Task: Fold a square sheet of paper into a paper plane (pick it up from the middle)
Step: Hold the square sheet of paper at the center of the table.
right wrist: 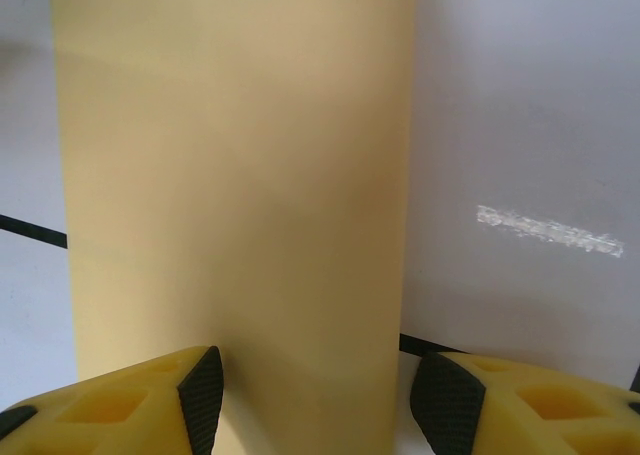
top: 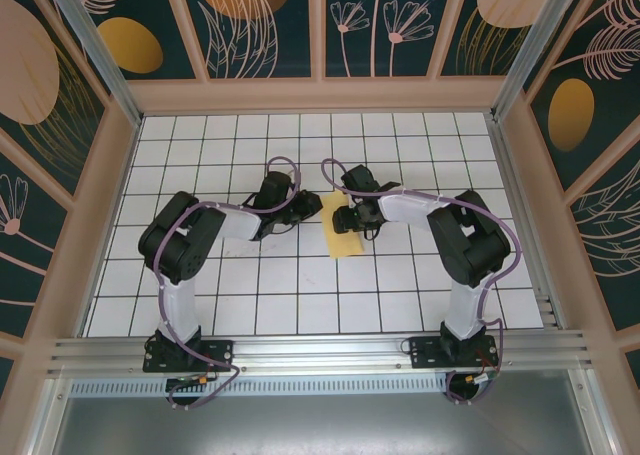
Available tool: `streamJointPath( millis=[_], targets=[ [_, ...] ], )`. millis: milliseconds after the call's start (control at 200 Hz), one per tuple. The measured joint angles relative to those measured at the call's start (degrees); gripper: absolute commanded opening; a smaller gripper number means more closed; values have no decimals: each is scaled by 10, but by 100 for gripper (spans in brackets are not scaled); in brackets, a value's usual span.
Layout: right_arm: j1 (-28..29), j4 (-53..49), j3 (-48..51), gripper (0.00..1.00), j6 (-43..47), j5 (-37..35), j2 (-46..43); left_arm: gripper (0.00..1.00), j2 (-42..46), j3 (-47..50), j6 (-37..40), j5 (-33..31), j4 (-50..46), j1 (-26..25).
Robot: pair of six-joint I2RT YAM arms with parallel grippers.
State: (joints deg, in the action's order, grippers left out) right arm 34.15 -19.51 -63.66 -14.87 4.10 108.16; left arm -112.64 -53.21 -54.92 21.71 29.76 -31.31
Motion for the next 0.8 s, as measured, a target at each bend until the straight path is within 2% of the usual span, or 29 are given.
streamJointPath(
  millis=[801],
  targets=[
    [5, -14, -11, 63, -1, -10, 8, 13, -25, -35, 7, 19, -26, -12]
  ],
)
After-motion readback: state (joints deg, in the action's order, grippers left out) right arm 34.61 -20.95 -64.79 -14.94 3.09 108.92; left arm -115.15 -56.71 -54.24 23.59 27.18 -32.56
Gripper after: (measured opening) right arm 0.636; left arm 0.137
